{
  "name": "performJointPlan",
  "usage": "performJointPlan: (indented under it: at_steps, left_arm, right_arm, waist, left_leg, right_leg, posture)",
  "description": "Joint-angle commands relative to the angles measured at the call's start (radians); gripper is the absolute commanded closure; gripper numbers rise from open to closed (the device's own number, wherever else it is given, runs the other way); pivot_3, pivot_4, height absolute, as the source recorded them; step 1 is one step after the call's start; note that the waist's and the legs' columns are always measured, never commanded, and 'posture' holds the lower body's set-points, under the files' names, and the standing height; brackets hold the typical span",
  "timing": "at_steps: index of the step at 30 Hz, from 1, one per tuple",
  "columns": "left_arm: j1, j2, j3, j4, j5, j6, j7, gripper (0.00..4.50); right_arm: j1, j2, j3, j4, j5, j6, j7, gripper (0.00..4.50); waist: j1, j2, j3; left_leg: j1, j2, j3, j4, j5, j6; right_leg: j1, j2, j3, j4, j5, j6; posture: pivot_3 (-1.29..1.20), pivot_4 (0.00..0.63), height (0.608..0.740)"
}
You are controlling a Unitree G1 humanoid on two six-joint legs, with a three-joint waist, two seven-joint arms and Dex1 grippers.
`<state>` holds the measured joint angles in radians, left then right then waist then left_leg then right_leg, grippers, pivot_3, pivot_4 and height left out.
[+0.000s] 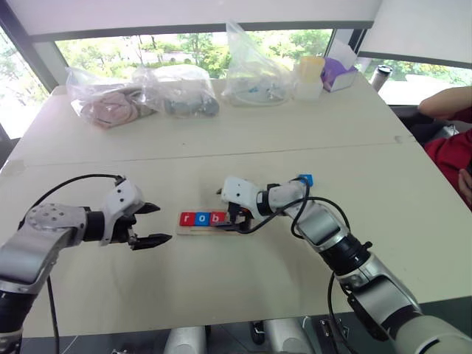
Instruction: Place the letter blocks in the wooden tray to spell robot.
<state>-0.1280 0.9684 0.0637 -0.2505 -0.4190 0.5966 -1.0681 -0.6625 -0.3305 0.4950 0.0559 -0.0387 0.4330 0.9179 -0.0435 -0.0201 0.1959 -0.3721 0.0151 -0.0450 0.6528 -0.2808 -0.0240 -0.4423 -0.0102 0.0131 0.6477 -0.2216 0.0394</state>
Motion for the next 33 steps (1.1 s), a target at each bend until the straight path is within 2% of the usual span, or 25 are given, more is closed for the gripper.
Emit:
performJointPlan:
  at_steps: [1,6,11,15,17,22,27,33]
  left_arm:
    - [-0.009,-0.003,0.013,-0.015,-0.001,-0.013,0.002,0.00]
    - [-0.026,-0.015,0.045,-0.036,-0.044,0.018,0.010,0.00]
    - [-0.068,-0.038,0.093,-0.066,-0.140,0.087,0.020,0.00]
    - [-0.108,-0.051,0.106,-0.103,-0.208,0.142,0.030,0.00]
    - [-0.128,-0.049,0.104,-0.116,-0.223,0.158,0.035,0.00]
    - [-0.146,-0.051,0.091,-0.110,-0.222,0.159,0.041,0.00]
    - [-0.148,-0.060,0.061,-0.082,-0.197,0.135,0.040,0.00]
    - [-0.167,-0.066,0.037,-0.068,-0.181,0.125,0.041,0.00]
  right_arm:
    - [-0.016,0.012,-0.033,-0.044,0.020,-0.017,-0.001,0.07]
    - [0.008,-0.038,-0.251,-0.259,0.204,0.156,0.000,0.07]
    - [0.103,-0.164,-0.386,-0.351,0.191,0.348,-0.113,0.07]
    - [0.201,-0.167,-0.476,-0.465,0.207,0.599,-0.240,0.07]
    - [0.248,-0.144,-0.501,-0.542,0.191,0.739,-0.326,0.07]
    - [0.310,-0.048,-0.533,-0.697,0.174,0.910,-0.485,0.07]
    - [0.372,-0.013,-0.503,-0.766,0.118,0.968,-0.633,0.07]
    - [0.421,-0.021,-0.493,-0.761,0.103,0.979,-0.701,0.07]
  waist:
    - [0.000,0.000,0.000]
    - [0.004,0.000,0.000]
    - [0.019,-0.001,-0.001]
    - [0.022,-0.001,0.000]
    - [0.022,-0.001,0.000]
    - [0.020,-0.001,-0.001]
    - [0.026,-0.001,-0.001]
    - [0.024,-0.001,-0.001]
  left_leg:
    - [0.000,0.000,0.000,0.000,0.000,0.000]
    - [-0.001,0.000,0.000,0.000,0.000,0.000]
    - [-0.001,-0.001,-0.001,0.000,0.000,0.000]
    - [0.000,-0.001,0.000,0.000,0.000,0.000]
    - [0.000,0.000,0.001,-0.001,0.000,0.000]
    - [0.000,0.000,0.000,-0.002,0.000,0.000]
    - [0.000,-0.001,0.001,-0.001,0.000,-0.001]
    - [0.000,-0.001,0.003,-0.001,0.000,-0.001]
  right_leg:
    - [0.000,0.000,0.000,0.000,0.000,0.000]
    - [0.000,0.000,0.000,0.000,0.000,0.000]
    - [0.001,-0.001,0.000,-0.001,0.000,0.000]
    - [0.000,0.000,0.001,-0.001,-0.001,0.000]
    - [-0.001,0.000,0.002,0.000,-0.001,0.001]
    - [-0.001,0.001,0.002,0.000,-0.002,0.003]
    - [-0.001,0.000,0.002,-0.001,-0.004,0.000]
    - [-0.001,0.000,0.003,-0.002,-0.004,0.000]
  posture:
    - [0.00,0.150,0.740]
    - [0.00,0.150,0.740]
    - [0.00,0.150,0.740]
    - [0.00,0.150,0.740]
    - [0.00,0.150,0.740]
    - [0.00,0.150,0.740]
    - [0.00,0.150,0.740]
    - [0.00,0.150,0.740]
